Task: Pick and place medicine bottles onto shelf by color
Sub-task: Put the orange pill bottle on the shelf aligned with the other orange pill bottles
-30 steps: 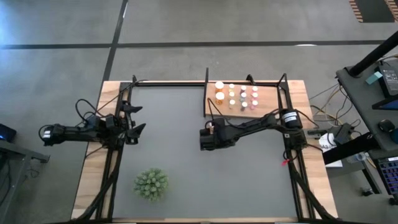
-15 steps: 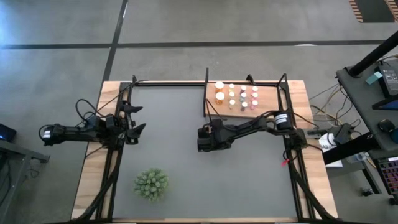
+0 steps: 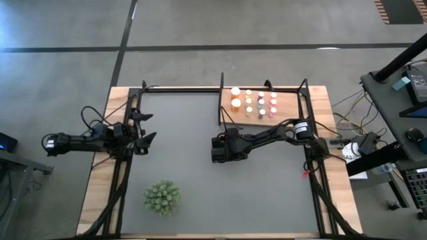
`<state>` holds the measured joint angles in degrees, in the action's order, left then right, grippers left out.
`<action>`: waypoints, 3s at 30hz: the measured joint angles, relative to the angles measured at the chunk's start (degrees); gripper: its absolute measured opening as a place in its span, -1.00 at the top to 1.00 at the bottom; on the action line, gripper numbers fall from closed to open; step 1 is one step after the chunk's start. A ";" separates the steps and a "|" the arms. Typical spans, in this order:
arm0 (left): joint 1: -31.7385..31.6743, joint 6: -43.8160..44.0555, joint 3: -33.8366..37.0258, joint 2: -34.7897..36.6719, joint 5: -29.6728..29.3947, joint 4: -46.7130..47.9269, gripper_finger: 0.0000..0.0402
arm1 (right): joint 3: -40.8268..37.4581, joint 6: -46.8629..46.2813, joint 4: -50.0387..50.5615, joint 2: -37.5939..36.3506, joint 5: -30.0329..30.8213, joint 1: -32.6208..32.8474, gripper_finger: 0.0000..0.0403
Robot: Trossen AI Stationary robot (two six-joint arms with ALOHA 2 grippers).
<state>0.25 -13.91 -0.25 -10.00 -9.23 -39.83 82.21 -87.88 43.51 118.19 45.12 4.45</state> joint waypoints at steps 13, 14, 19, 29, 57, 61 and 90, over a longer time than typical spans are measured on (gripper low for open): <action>0.00 0.00 0.01 0.00 0.00 0.00 -0.61 | 0.00 -0.05 2.35 -3.72 1.13 -0.11 0.09; 0.00 0.00 0.00 0.00 0.00 0.01 -0.61 | 0.00 -0.14 3.16 -4.19 1.93 -0.11 0.09; -0.02 0.00 0.00 0.00 0.00 0.00 -0.61 | 0.00 -1.52 6.45 -6.48 5.31 -0.47 0.09; 0.00 0.00 0.00 -0.07 0.00 0.02 -0.61 | 0.00 1.51 7.86 -7.13 7.02 -4.27 0.08; 0.00 0.00 0.02 -0.09 0.00 -0.01 -0.61 | -0.02 7.66 1.99 -7.02 1.87 -12.27 0.08; 0.00 0.00 0.00 -0.09 0.00 0.00 -0.61 | -0.02 8.92 1.35 -7.02 0.44 -13.00 0.08; -0.01 0.00 0.01 -0.09 0.00 0.02 -0.61 | -0.02 12.04 0.43 -6.99 -0.15 -14.10 -0.06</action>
<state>0.24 -13.91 -0.25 -10.09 -9.23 -39.81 82.19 -75.83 43.94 111.20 44.97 -9.65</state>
